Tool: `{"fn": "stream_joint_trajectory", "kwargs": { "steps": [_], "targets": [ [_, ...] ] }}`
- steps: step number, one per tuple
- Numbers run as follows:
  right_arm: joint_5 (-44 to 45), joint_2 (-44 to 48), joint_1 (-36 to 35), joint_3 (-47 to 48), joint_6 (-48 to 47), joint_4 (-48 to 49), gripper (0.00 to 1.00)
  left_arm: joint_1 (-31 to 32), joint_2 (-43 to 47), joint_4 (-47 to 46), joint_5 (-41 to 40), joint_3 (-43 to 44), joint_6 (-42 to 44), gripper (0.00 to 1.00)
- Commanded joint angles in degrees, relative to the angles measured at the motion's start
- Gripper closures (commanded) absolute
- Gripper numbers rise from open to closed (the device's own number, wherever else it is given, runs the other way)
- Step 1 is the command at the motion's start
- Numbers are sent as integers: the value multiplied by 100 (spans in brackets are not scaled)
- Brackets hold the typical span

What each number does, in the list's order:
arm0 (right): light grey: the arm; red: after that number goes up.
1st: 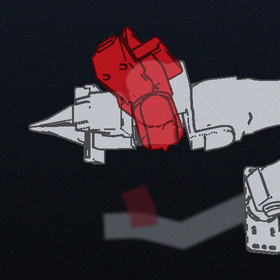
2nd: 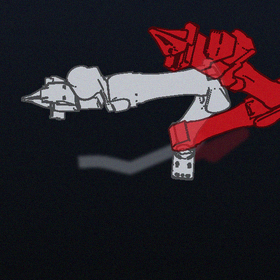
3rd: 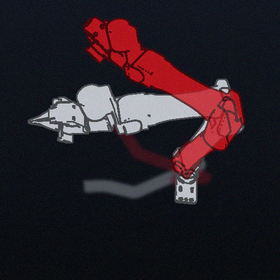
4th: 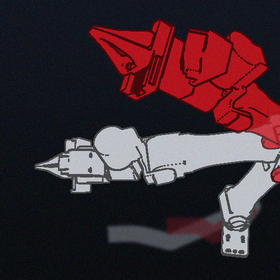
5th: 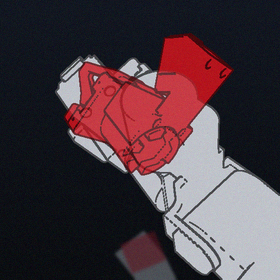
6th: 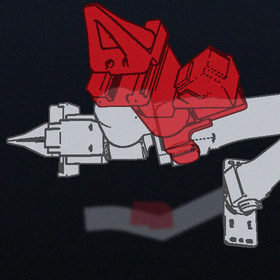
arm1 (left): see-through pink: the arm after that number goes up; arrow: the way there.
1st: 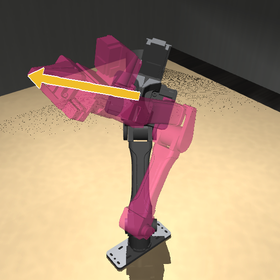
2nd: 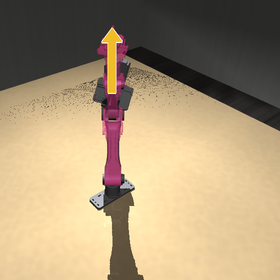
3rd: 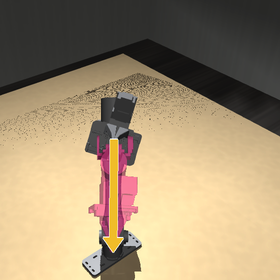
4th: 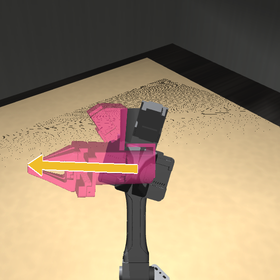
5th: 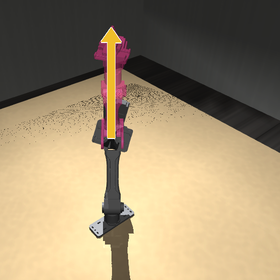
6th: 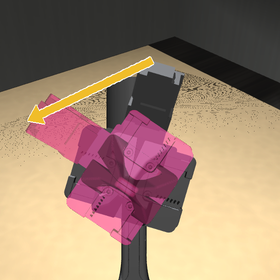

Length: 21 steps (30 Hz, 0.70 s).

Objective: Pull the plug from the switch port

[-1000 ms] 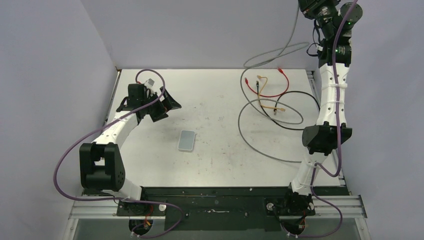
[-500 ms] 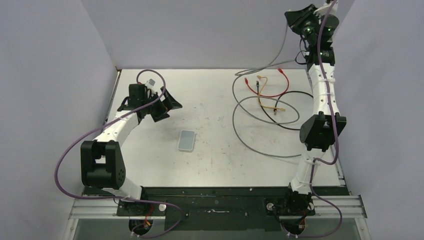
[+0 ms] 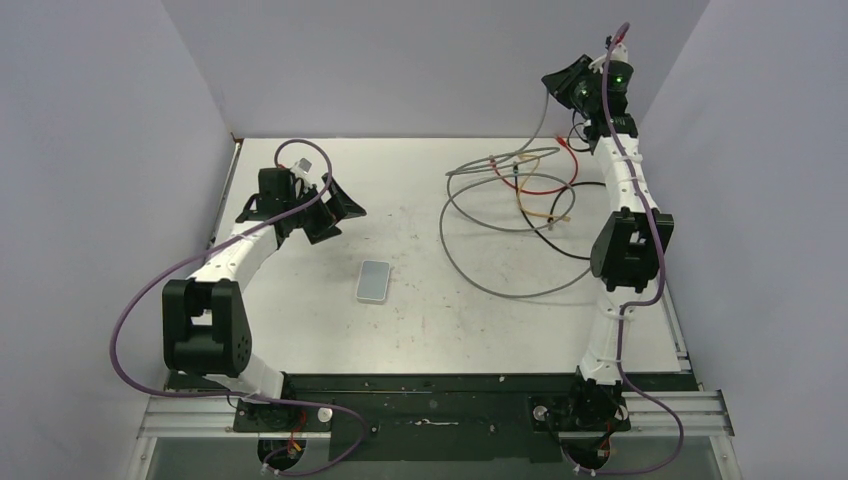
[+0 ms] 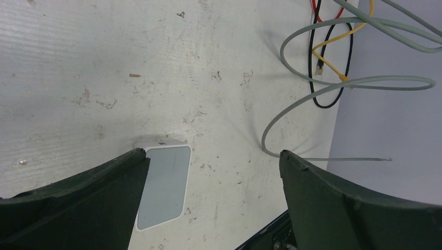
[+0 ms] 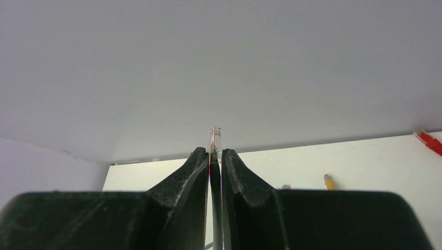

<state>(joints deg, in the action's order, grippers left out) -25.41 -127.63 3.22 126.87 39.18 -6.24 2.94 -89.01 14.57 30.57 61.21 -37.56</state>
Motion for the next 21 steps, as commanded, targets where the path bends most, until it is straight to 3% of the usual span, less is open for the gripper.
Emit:
{"fn": "stream_joint_trajectory", "kwargs": {
  "steps": [1, 10, 21],
  "targets": [
    [108, 80, -15, -278, -199, 404, 95, -30, -81, -333, 130, 26, -63, 4],
    [-47, 40, -35, -1188, -256, 448, 95, -30, -245, -342, 195, 188, -74, 4],
    [-165, -392, -33, -1527, -244, 320, 95, -30, -207, -351, 226, 109, -85, 4]
  ]
}}
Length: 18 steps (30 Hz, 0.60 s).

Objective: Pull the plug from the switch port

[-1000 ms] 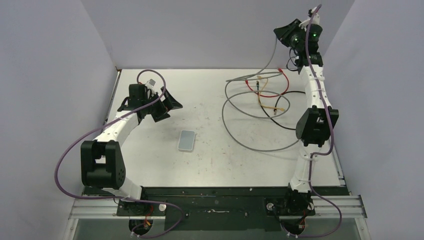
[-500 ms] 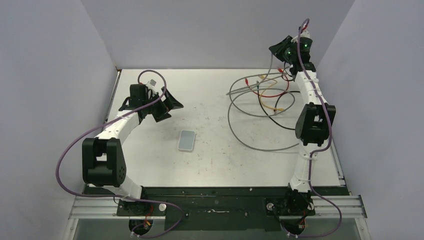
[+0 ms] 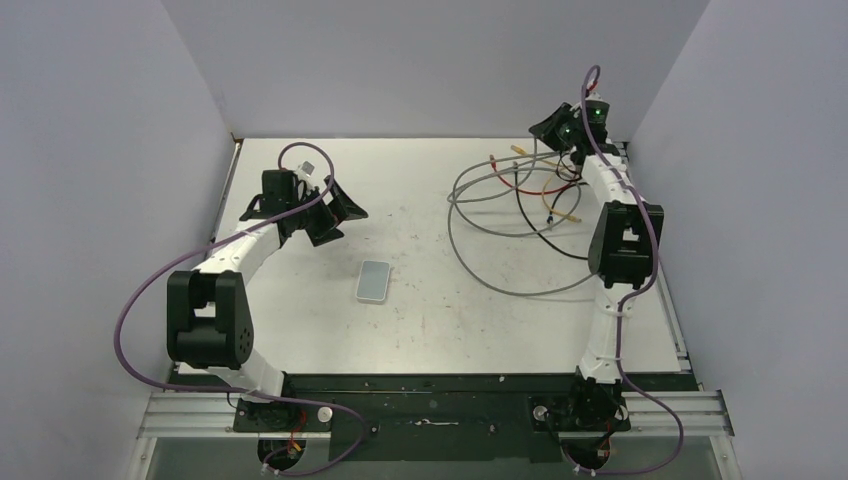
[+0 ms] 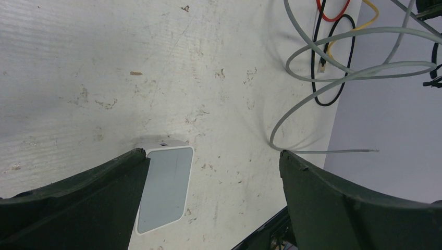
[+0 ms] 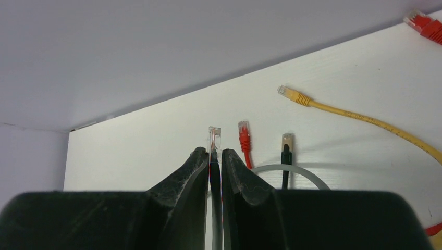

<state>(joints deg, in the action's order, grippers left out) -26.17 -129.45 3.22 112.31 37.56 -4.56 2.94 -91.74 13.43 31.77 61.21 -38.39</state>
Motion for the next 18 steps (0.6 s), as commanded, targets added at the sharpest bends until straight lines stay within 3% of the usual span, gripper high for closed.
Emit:
{"fn": "stream_joint_trajectory", "kwargs": {
  "steps": [1, 11, 18],
  "targets": [
    [-97, -266, -32, -69, -71, 134, 95, -30, 75, -228, 102, 107, -2, 4],
    [-186, -915, 66, 11, 162, 56, 95, -30, 163, -206, 124, 50, -4, 4],
    [-226, -1349, 106, 586, 261, -67, 95, -30, 176, -190, 136, 60, 7, 4]
  ]
}}
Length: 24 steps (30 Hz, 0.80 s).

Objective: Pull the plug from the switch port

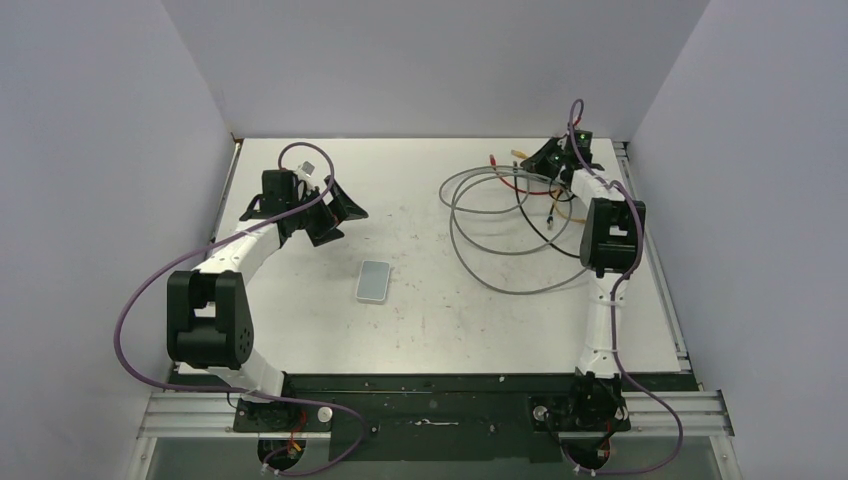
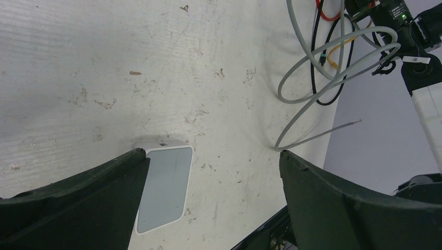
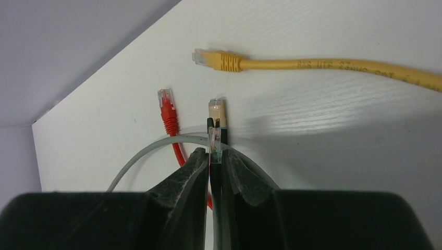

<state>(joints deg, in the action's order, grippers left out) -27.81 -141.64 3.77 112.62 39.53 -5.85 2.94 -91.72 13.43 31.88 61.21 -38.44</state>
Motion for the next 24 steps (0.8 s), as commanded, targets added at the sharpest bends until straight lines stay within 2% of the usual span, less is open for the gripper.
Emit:
{"fn": "stream_joint_trajectory", "kwargs": {
  "steps": [1, 11, 19, 22, 24],
  "targets": [
    [-63, -194, 58, 657, 91, 49, 95, -30, 173, -184, 133, 62, 12, 4],
    [-57, -445, 76, 1265, 291, 90, 90, -30, 190, -196, 167, 60, 4, 4],
    [-133, -45, 125, 1040, 205, 186, 74, -30, 208, -287, 187, 23, -35, 4],
    [-98, 182, 141, 960, 168, 203, 64, -30, 200, -330, 196, 29, -41, 4],
    [-35, 337, 143, 906, 137, 199, 47, -30, 188, -376, 211, 23, -69, 4]
  ]
}}
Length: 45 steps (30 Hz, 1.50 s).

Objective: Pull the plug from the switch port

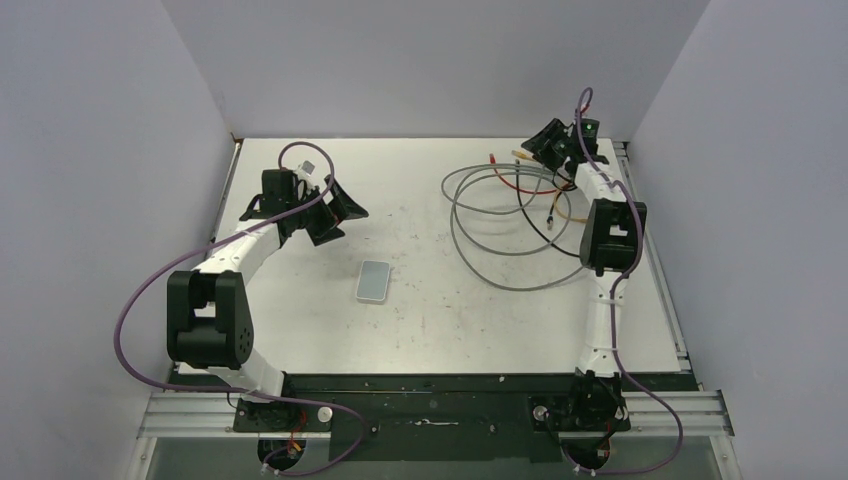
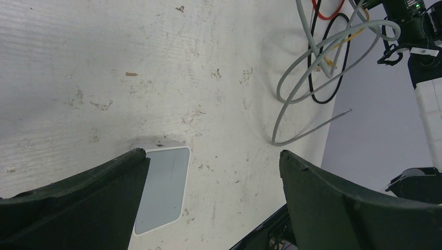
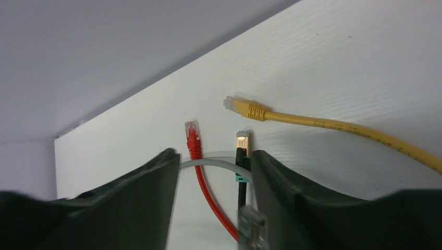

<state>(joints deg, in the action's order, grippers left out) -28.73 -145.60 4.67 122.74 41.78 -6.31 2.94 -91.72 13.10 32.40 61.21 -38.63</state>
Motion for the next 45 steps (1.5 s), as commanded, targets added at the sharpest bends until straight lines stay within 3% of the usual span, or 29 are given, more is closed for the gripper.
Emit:
{"fn": "stream_joint_trajectory", "kwargs": {
  "steps": [1, 6, 10, 13, 25, 31, 38, 45],
  "targets": [
    [79, 810, 52, -117, -103, 250, 39, -30, 188, -366, 167, 24, -57, 4],
    [148, 1074, 61, -134, -174, 206, 12, -30, 151, -497, 226, 23, -105, 4],
    [225, 1188, 61, -136, -278, 93, 0, -35, 124, -629, 279, 14, -167, 4],
    [266, 1276, 66, -208, -335, 35, 10, -39, 136, -737, 319, -14, -225, 4],
    [623, 1723, 61, -570, -616, 27, 10, -210, 265, -985, 357, -9, -313, 4],
    [1402, 2119, 48, -628, -927, -164, 10, -342, 480, -782, 103, 76, -152, 4],
    [3098, 2555, 26, -786, -1484, -599, 10, -728, 630, -506, 19, 392, 119, 4],
    [3092, 3187, -4, -1462, -1497, -219, 10, -1052, 916, -419, -337, 644, 352, 4]
  ]
}}
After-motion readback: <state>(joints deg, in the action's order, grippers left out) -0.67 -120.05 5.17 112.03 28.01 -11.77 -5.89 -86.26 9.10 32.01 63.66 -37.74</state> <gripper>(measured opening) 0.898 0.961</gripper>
